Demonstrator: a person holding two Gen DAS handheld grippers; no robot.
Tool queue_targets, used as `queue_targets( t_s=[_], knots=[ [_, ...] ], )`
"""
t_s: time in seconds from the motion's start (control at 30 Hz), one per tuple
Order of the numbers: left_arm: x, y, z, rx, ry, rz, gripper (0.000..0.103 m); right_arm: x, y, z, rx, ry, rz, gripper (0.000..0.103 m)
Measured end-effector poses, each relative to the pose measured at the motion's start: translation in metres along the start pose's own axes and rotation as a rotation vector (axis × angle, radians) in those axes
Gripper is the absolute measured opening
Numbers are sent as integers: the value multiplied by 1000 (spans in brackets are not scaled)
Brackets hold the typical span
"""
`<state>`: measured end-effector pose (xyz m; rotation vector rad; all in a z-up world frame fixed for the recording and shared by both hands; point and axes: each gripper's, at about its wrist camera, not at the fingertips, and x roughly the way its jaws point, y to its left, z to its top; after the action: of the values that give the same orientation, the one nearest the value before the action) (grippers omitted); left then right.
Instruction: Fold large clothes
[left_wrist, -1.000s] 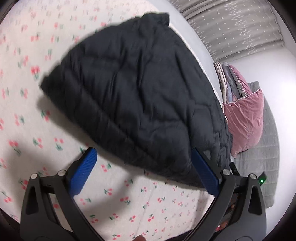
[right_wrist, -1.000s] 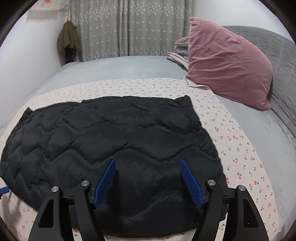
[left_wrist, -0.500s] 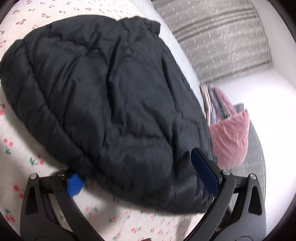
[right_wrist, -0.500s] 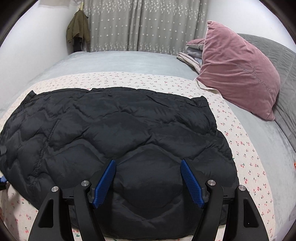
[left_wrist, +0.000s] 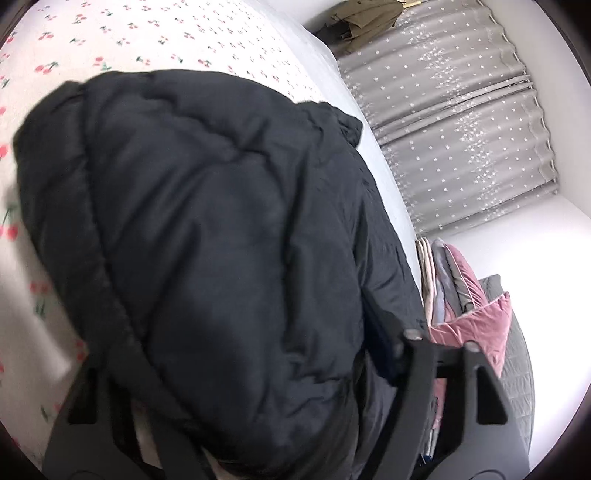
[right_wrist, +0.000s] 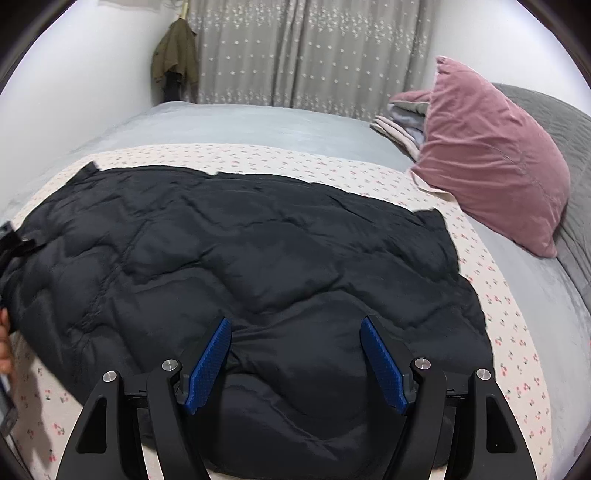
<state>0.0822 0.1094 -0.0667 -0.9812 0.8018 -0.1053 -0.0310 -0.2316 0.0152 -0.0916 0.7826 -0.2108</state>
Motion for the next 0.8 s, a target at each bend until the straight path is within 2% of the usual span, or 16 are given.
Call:
queue_targets(
  t_s=[0.23,0.3,0.57,0.67,0.8],
  knots=[
    [9,-8,11,26,23,-5,31,-1,23,4,-44,-35,16,74],
    [4,-13,13,41,40,-8,26,-3,28,6,-48,-45,29,74],
    [-23,-24,15,179,39,31,21,-17,57,13,-113,-96,89,74],
    [-43,-34,16,271,-2,42,20,-22,70,14,-146,-109,132,74],
    [-76,-53,12,451,-99,45,19,-24,86,14,-175,-111,213,74]
  ],
)
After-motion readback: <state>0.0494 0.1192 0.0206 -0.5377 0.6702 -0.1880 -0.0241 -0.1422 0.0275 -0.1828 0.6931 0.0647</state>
